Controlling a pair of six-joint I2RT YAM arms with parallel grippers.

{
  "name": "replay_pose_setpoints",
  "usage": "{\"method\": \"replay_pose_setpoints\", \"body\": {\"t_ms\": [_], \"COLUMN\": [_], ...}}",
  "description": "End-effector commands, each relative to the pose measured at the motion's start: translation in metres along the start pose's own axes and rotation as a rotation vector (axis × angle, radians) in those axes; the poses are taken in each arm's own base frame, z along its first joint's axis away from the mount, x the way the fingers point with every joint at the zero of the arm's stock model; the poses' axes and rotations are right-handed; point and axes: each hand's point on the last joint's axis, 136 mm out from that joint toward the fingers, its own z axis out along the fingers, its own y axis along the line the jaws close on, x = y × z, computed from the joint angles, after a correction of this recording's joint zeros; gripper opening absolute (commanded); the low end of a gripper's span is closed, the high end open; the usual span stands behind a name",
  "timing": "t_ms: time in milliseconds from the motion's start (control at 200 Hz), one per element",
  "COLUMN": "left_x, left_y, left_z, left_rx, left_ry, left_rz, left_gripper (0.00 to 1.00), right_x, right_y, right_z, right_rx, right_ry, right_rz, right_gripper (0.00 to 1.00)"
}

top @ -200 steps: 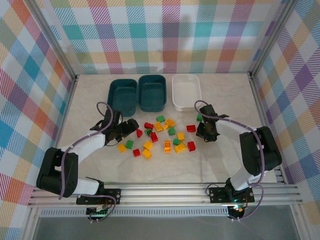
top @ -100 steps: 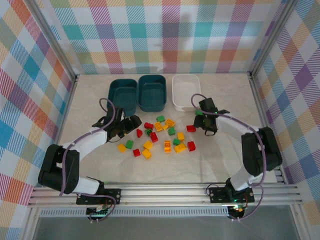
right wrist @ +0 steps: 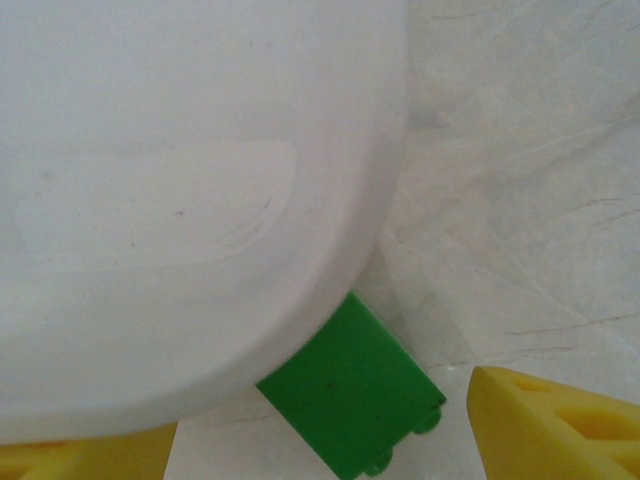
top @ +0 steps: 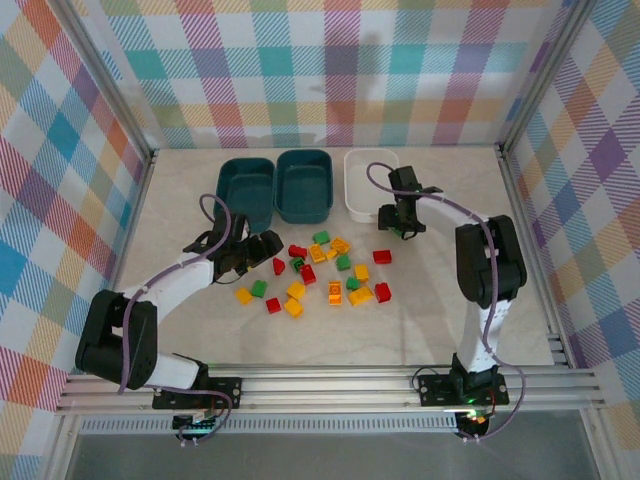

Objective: Sort the legos into containers by color

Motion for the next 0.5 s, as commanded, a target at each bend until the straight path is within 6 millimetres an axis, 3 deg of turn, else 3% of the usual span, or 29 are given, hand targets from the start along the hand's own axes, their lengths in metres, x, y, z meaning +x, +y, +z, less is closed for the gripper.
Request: {"method": "replay_pose_setpoints", "body": {"t_ms": [0,185,495], "left_x": [-0.002,-0.001,0.001], "left_y": [-0.012,-0.011,-0.010], "left_z": [-0.007,-0.008,-0.011], "left_rx": [0.023,0.017,0.017], "left_ry": [-0.001,0.003,0.000], "left_rz": [0.035,0.033,0.031], "left_gripper": [0.82,0.82,0.82], "right_x": [0.006,0.000,0.025], "right_y": [0.005,0.017,0.027], "right_z": [0.004,0.008,0.001], "right_rx": [-0.038,-0.106,-0.140], "right_ry": [0.058,0.077,0.112], "right_rz": [-0.051,-0.085,-0.071], "right_gripper": [0.77,0.72,0.59]}}
